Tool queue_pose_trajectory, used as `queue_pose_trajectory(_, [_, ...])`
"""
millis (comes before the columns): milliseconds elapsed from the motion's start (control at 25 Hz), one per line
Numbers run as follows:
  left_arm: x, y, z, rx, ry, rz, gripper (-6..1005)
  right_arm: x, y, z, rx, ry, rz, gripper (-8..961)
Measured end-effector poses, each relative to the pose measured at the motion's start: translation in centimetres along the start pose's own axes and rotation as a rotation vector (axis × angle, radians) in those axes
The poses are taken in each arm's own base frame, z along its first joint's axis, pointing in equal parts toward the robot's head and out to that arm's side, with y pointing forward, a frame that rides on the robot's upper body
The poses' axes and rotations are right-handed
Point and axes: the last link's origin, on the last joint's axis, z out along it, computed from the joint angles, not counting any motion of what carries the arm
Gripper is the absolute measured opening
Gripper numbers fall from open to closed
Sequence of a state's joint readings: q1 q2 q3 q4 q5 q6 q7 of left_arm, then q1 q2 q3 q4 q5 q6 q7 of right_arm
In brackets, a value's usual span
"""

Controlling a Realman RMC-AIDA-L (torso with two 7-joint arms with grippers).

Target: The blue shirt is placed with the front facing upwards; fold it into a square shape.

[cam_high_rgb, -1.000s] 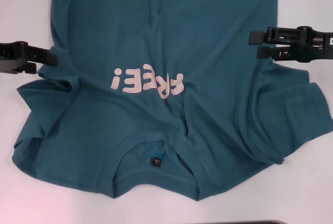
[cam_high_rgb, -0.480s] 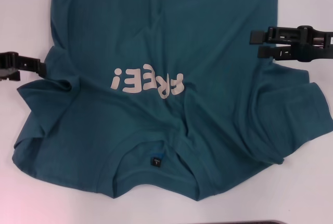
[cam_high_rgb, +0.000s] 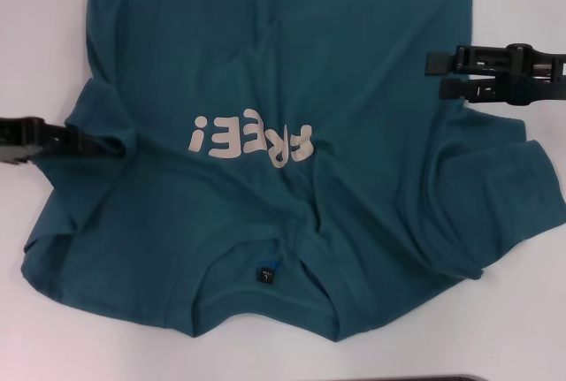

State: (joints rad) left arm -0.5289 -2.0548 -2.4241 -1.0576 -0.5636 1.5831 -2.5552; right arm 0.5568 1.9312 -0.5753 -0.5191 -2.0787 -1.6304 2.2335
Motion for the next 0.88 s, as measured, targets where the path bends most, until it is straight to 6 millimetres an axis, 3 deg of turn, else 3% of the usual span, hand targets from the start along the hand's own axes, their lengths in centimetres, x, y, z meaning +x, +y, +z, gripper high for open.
queue_pose_trajectory(400, [-1.8,4.4,-1.3,-0.277,-0.103,0.146,775,-0.1,0.0,0.0,0.001,0.002,-0.002,945])
queue_pose_trajectory(640, [-0.6,2.0,-2.1,-0.186,0.014,0.061,774,-0.1,-0.1,0.0,0.007,-0.002,-0.002,945])
queue_pose_trajectory(880, [-1.2,-0.1,-1.4,-0.039,-0.028,0.023,773,-0.1,-0.1,-0.1,0.008,-0.003,-0.001,946])
